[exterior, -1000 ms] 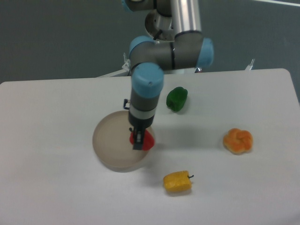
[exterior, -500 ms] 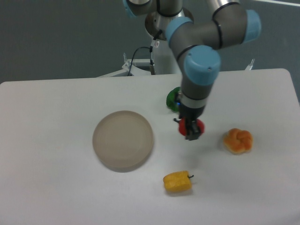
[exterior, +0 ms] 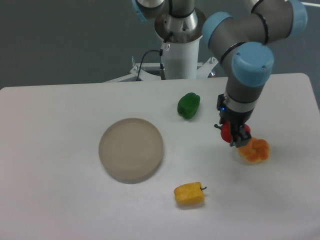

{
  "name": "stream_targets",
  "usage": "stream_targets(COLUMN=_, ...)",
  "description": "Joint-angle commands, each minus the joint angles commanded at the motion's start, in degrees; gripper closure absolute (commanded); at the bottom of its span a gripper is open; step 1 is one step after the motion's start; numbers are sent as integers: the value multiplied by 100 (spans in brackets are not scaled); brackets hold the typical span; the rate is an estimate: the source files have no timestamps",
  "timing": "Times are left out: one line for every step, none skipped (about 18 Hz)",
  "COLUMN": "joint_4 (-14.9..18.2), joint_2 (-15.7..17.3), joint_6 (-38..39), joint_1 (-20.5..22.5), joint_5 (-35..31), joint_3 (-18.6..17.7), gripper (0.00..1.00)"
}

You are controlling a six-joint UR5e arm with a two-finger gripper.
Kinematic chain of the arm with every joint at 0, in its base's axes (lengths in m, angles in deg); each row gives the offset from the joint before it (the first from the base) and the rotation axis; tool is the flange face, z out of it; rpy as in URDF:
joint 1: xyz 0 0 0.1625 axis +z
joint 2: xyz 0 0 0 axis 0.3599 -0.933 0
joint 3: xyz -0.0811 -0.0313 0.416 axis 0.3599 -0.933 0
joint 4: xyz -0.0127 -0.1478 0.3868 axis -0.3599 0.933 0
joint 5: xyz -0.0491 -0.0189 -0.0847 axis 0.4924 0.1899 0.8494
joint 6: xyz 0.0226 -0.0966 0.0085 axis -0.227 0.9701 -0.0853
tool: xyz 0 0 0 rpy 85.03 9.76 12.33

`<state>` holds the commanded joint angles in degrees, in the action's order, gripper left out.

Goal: Pick up the red pepper from the plate
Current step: 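Lift the red pepper off the plate and carry it toward the orange object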

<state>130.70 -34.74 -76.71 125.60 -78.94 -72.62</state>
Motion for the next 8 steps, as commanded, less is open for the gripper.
stream_targets(joint_4=9, joint_2=9, joint_6=-18, joint_1=18, joint_5=0, joint_3=0, gripper=93)
stream_targets(joint_4=9, joint_2=18, joint_6=-18, joint_1=35, joint_5=-26, joint_3=-18, gripper=93)
stream_targets(joint_4=9, joint_2=44, joint_6=-18, joint_1=44, joint_5=-35, joint_3=-44, gripper=93)
stream_targets(joint_4=9, joint_2=70, joint_6=-18, joint_1=70, joint_5=-35, joint_3=-62, gripper=93)
stream_targets(joint_4=9, joint_2=70, joint_6=-18, joint_1=70, joint_5=-35, joint_3=-62, gripper=93)
stream_targets(joint_4=9, joint_2=70, joint_6=-18, joint_1=88, joint_5=-44, joint_3=-62, gripper=93)
stream_targets(joint_4=17, joint_2=70, joint_6=-10, joint_1=88, joint_5=-35, joint_3=-62, gripper=94)
stream_targets(joint_4=18, joint_2=70, joint_6=-10, joint_1=88, joint_5=-35, joint_3=-62, gripper=94)
